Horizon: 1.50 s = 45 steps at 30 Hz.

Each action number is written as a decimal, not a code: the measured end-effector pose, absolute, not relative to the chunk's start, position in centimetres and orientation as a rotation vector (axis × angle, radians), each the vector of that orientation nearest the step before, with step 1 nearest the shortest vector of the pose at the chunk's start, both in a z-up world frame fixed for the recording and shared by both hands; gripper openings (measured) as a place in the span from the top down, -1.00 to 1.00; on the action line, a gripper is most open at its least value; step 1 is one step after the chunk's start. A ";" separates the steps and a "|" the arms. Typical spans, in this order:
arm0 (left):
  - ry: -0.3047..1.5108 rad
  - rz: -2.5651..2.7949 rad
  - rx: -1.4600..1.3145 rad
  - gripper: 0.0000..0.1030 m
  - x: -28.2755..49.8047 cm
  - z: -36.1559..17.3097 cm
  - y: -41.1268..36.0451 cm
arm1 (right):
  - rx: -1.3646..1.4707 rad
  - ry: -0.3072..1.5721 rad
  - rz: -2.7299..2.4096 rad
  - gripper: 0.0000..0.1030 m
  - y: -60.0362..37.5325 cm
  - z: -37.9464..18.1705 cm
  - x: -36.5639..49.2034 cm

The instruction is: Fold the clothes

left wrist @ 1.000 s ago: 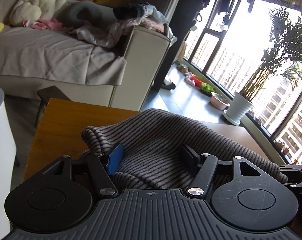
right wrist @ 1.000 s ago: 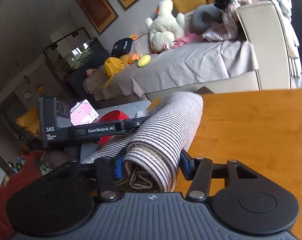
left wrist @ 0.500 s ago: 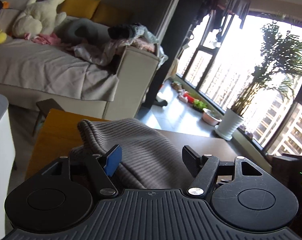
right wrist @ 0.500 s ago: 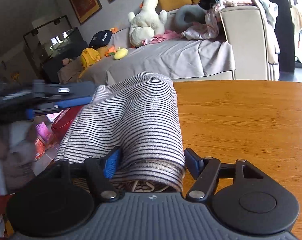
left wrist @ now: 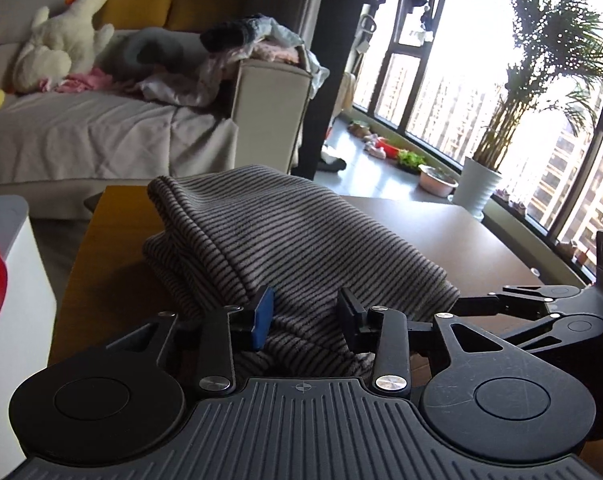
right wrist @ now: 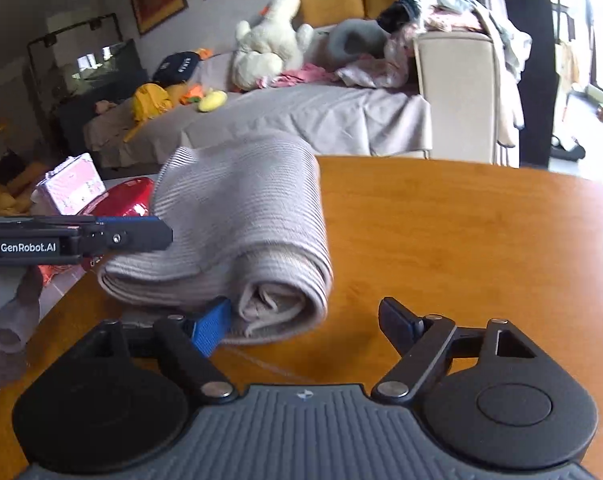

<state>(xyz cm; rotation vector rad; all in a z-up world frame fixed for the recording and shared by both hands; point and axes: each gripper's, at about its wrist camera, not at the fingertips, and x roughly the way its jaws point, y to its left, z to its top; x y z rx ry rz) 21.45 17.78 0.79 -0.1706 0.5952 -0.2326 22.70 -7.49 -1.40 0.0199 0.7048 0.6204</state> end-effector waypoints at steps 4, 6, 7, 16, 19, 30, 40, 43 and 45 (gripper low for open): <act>0.572 -0.143 -0.186 0.06 19.4 1.3 17.2 | 0.055 0.680 0.581 -1.00 -10.1 -0.9 20.4; 0.564 -0.061 -0.144 -0.39 17.3 1.5 16.3 | 0.058 0.672 0.561 -1.00 -11.8 -0.8 19.5; 0.562 -0.035 -0.131 -0.38 16.1 1.6 15.7 | 0.055 0.674 0.541 -1.00 -12.4 -0.9 19.2; 0.608 0.110 -0.197 -1.00 10.5 0.0 8.8 | 0.005 0.725 0.431 -1.00 -15.1 -2.1 16.2; 0.650 0.176 -0.197 -1.00 10.0 -1.3 7.6 | 0.006 0.719 0.412 -1.00 -15.8 -2.2 15.3; 0.715 0.296 -0.114 -1.00 11.1 -2.2 5.9 | -0.055 0.722 0.374 -1.00 -15.1 -2.3 15.6; 0.712 0.334 -0.127 -1.00 12.3 -2.3 6.3 | -0.130 0.728 0.374 -1.00 -13.6 -2.7 17.5; 0.712 0.335 -0.127 -1.00 12.3 -2.2 6.3 | -0.124 0.728 0.359 -1.00 -13.7 -2.7 17.5; 0.711 0.334 -0.127 -1.00 12.2 -2.3 6.3 | -0.124 0.728 0.357 -1.00 -13.7 -2.7 17.5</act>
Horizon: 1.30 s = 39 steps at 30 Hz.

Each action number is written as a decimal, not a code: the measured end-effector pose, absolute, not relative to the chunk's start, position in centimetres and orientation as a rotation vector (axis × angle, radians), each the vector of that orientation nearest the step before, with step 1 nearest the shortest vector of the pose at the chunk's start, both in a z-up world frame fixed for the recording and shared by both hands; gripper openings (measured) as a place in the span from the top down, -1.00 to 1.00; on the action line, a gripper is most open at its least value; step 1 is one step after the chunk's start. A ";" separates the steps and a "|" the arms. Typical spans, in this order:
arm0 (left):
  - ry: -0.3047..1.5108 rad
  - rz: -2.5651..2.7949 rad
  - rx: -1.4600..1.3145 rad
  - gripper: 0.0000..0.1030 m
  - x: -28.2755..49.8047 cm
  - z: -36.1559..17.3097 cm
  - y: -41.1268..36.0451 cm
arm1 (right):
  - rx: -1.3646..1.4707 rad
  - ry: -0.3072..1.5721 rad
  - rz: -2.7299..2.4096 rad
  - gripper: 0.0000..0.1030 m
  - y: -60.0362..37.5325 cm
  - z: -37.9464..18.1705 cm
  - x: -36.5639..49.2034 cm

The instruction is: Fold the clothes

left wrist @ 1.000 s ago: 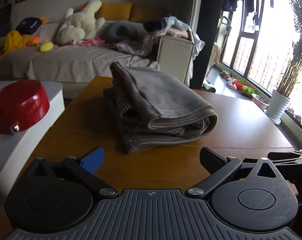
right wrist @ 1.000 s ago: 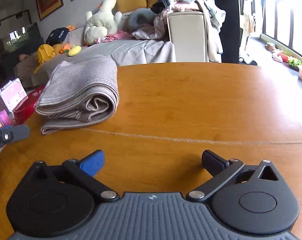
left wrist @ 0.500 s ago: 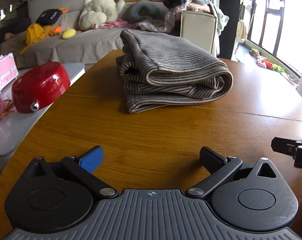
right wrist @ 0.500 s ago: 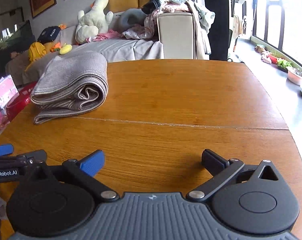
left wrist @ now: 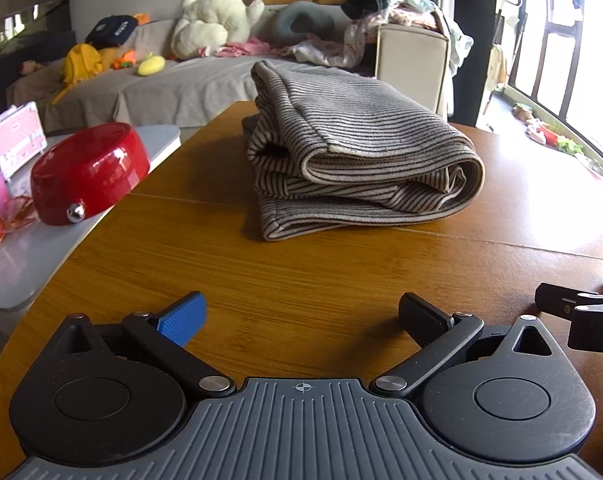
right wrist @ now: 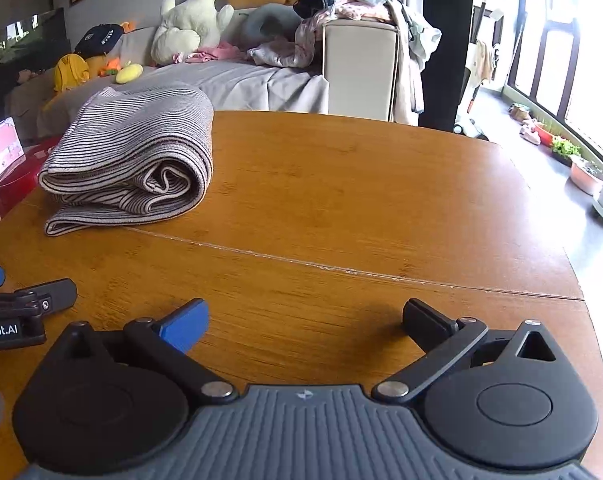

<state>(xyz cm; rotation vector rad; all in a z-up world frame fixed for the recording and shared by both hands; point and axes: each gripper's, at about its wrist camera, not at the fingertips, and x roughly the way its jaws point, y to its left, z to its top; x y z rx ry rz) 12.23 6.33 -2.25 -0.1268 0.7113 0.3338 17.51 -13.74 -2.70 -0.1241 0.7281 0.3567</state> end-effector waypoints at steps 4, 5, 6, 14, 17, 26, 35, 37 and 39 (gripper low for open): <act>0.711 0.334 -0.125 -1.00 12.2 -2.3 6.3 | -0.124 0.728 0.356 -1.00 -13.8 -2.7 17.5; 0.711 0.334 -0.125 -1.00 12.2 -2.3 6.3 | -0.123 0.728 0.356 -1.00 -13.8 -2.7 17.6; 0.711 0.334 -0.125 -1.00 12.2 -2.3 6.3 | -0.123 0.728 0.356 -1.00 -13.8 -2.7 17.6; 0.711 0.334 -0.125 -1.00 12.2 -2.3 6.2 | -0.122 0.728 0.355 -1.00 -13.8 -2.7 17.5; 0.711 0.335 -0.125 -1.00 12.2 -2.3 6.2 | -0.122 0.728 0.354 -1.00 -13.9 -2.7 17.5; 0.711 0.335 -0.125 -1.00 12.2 -2.3 6.1 | -0.121 0.728 0.353 -1.00 -14.1 -2.7 17.6; 0.711 0.335 -0.125 -1.00 12.2 -2.3 6.1 | -0.121 0.728 0.352 -1.00 -14.0 -2.7 17.5; 0.711 0.335 -0.126 -1.00 12.2 -2.3 6.1 | -0.121 0.728 0.352 -1.00 -14.0 -2.7 17.5; 0.711 0.335 -0.126 -1.00 12.2 -2.3 6.1 | -0.121 0.728 0.352 -1.00 -14.0 -2.7 17.6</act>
